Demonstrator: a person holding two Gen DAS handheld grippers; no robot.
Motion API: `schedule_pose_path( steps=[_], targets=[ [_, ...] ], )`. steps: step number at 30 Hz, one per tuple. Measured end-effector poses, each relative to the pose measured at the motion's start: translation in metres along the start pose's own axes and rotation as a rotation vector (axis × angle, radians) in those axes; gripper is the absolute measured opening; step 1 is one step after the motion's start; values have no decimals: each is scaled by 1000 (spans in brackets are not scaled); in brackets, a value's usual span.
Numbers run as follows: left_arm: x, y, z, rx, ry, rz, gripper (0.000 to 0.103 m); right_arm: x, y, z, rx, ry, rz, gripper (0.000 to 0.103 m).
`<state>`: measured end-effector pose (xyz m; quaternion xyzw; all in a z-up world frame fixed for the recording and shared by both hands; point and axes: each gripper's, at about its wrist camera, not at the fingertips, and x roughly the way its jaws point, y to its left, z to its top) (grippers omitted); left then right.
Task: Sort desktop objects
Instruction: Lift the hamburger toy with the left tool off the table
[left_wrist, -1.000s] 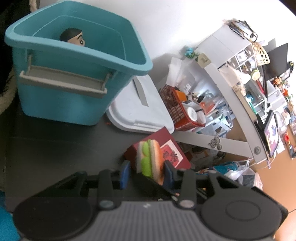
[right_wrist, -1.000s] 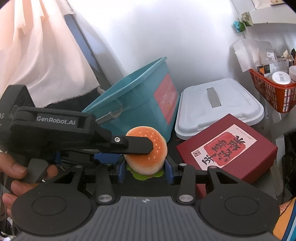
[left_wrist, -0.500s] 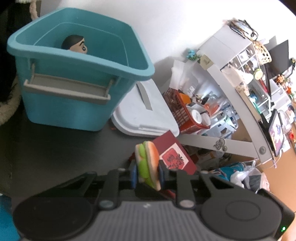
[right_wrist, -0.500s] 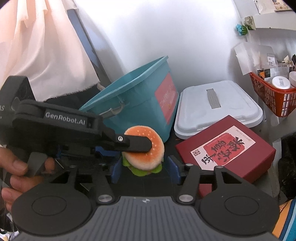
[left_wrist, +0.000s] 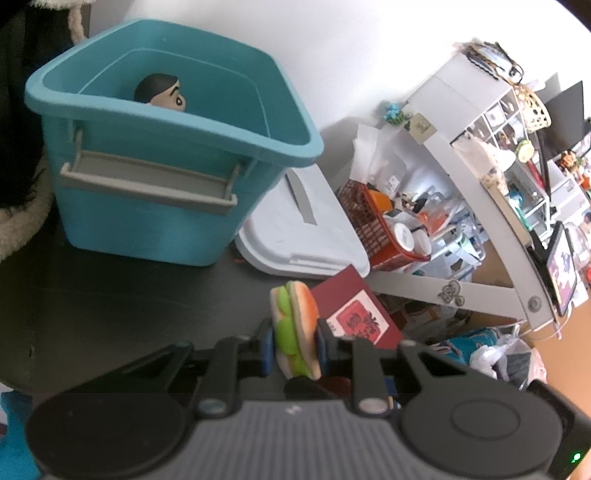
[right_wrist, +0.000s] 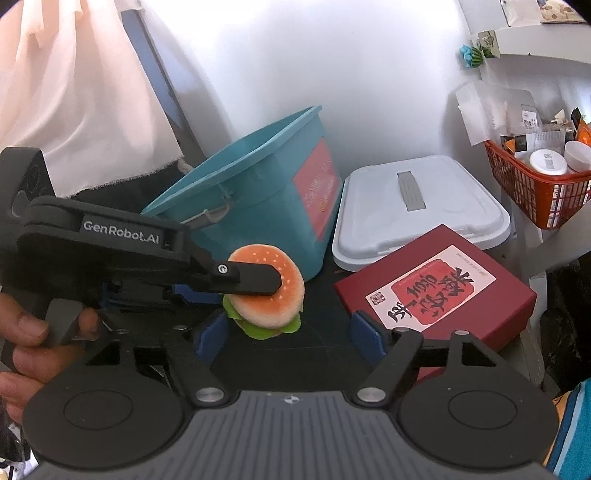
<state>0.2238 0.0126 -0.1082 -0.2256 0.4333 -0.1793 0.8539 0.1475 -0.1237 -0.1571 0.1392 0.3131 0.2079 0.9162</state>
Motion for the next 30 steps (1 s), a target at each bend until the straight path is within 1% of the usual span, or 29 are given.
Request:
schedule_pose_path(
  steps=[3,9,13,19,30],
  targets=[
    [2,-4,-1,11,2,7,25,-1,1,1,-1,1,-10,82],
    [4,-15,-1,44,0,27,25,-3,-4,7,38,25,-52,82],
    [1,-25,-1,64,-12,39,25,-8,-12,13,88,31,-37,84],
    [-3,-41,3,89,-17,80,25,-17,-16,20,112,41,-24,85],
    [-26,-67,19,130,-46,163,25,-33,-20,32,163,5,29,87]
  ],
)
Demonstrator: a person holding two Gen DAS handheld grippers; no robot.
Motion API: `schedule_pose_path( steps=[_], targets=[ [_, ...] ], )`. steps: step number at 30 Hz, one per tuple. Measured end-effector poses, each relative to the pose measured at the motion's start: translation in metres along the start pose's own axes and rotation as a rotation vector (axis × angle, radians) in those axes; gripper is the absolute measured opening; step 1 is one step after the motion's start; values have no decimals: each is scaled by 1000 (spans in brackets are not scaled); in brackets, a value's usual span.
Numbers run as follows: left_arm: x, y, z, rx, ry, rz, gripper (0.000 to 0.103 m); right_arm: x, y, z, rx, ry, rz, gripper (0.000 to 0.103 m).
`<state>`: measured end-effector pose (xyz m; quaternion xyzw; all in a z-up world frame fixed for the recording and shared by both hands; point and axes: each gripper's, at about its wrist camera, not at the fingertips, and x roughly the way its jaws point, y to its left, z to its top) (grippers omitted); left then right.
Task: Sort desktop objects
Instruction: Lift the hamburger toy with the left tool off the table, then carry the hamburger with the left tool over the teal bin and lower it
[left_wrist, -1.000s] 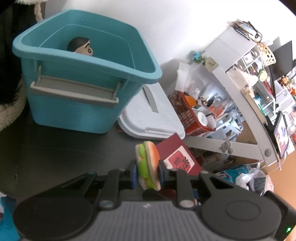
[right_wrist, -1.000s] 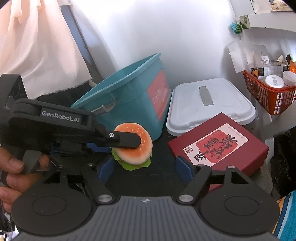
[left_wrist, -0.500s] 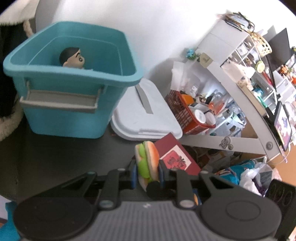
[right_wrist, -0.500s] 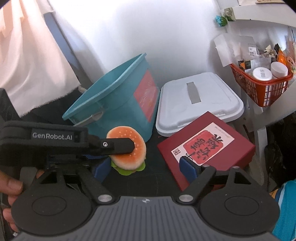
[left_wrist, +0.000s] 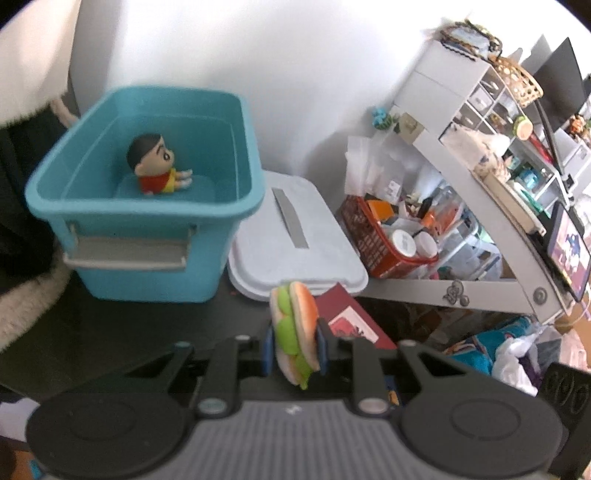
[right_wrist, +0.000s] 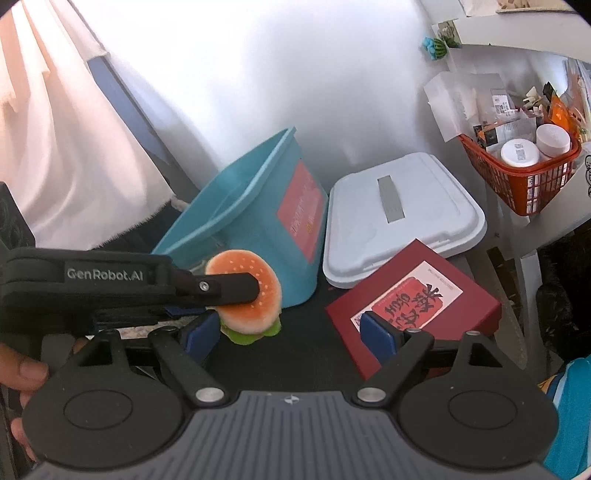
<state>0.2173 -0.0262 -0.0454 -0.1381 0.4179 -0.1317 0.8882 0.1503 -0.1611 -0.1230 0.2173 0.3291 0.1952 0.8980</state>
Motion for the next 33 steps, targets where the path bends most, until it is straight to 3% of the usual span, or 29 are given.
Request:
schedule_pose_path(
  steps=[6,13,33],
  targets=[
    [-19,-13,14,31,-31,38,25,-7,4,5,-47,-50,-24,87],
    [-38,-24,26,59,-64,94,25,-21,-5,13,6,-93,-32,87],
    [-54,-16,51,88,-73,170,25,-28,-11,15,48,-52,-36,87]
  ],
)
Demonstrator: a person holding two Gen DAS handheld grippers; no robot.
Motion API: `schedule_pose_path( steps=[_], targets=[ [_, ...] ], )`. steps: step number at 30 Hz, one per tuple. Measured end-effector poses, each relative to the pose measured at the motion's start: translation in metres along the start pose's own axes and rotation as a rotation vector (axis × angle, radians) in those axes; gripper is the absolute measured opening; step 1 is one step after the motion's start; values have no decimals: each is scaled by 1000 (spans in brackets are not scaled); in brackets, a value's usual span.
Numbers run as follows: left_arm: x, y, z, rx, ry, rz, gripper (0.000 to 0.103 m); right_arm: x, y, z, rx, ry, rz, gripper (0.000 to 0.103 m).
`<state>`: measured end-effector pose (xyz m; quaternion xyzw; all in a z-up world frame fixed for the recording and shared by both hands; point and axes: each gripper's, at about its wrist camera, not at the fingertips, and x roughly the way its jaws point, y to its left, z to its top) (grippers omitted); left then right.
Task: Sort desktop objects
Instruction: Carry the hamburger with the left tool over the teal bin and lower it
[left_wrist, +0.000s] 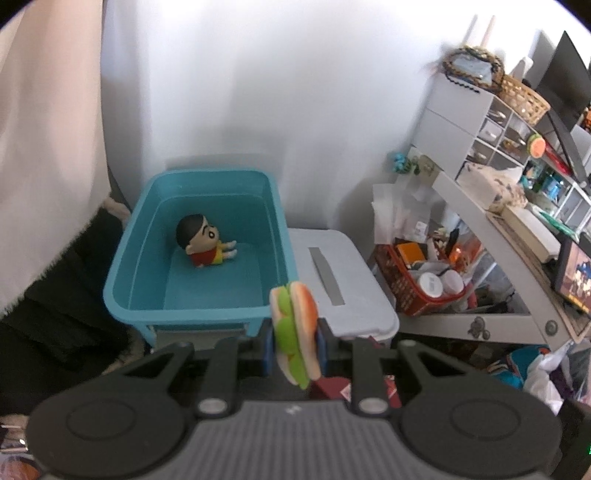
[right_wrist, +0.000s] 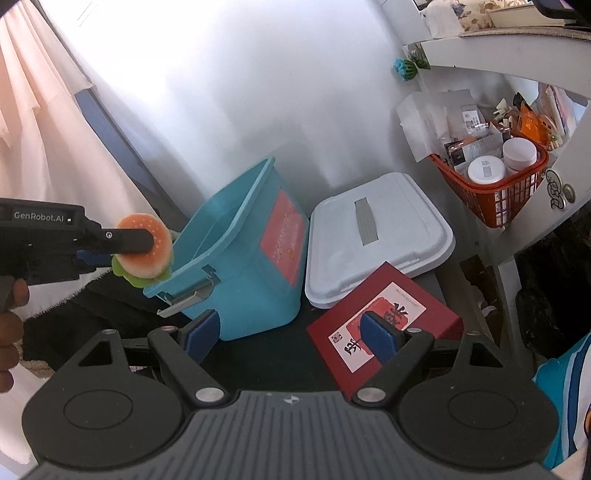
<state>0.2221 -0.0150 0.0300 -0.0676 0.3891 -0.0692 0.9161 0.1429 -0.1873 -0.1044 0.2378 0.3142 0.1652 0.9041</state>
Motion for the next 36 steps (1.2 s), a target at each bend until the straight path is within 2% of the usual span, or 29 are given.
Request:
schedule_pose_path(
  steps=[13,27,36],
  targets=[
    [20,19,25,18,5,54,25,8,-1,-3,-5,35,-3,87],
    [56,40,43,34,31,78,25,18,11,-13,-111,51,-48,87],
    [74,50,60,70,51,107,26,31,13,-22,-141,102,-55,87]
  ],
)
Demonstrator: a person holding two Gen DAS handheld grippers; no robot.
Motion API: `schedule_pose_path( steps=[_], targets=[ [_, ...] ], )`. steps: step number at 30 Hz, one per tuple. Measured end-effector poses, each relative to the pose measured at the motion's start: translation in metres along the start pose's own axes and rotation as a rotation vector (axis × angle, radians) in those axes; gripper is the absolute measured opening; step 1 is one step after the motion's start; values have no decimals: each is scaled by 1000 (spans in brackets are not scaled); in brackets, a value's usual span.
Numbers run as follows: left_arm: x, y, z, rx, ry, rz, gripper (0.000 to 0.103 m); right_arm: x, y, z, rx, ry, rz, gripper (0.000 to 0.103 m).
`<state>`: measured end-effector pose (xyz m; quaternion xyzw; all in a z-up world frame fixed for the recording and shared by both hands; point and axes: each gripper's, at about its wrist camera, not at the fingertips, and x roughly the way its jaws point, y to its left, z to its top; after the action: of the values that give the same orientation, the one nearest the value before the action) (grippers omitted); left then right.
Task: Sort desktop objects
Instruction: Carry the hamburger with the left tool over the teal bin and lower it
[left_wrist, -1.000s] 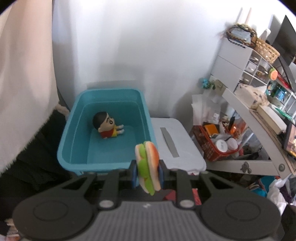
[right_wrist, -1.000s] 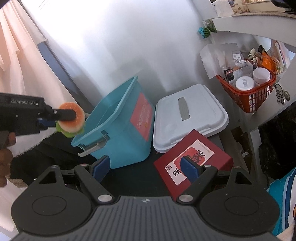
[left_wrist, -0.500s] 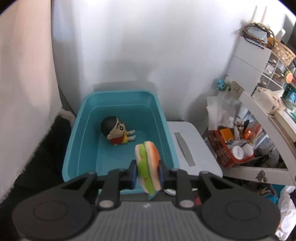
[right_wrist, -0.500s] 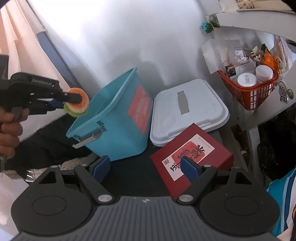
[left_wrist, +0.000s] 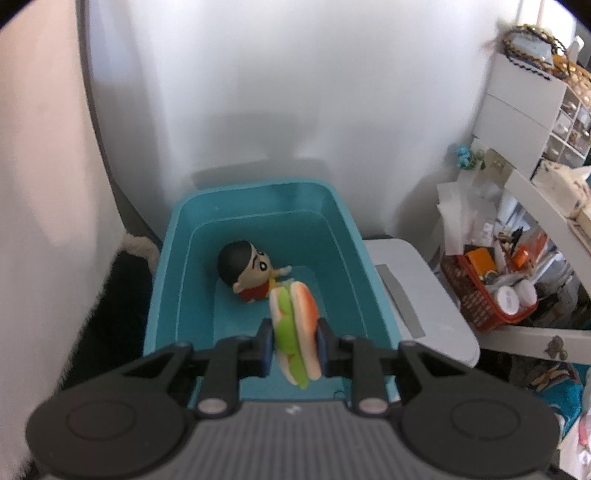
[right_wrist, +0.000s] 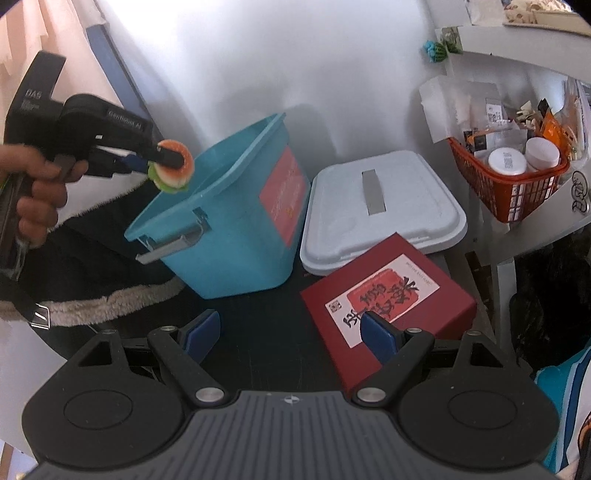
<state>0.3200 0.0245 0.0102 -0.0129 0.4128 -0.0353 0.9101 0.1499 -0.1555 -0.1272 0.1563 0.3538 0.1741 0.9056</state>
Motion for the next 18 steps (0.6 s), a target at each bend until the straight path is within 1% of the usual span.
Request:
schedule_pose_path(
  steps=[4,9,18],
  targets=[
    [14,7,7,-34,16,-14,26,4,-1,-2,-2,13,-3,87],
    [35,17,10,-90,47,-11,26,8,-5,-4,16,29,0,87],
    [69,24,20,-70,89,32,26,17,-12,-4,39,46,-4,87]
  ],
)
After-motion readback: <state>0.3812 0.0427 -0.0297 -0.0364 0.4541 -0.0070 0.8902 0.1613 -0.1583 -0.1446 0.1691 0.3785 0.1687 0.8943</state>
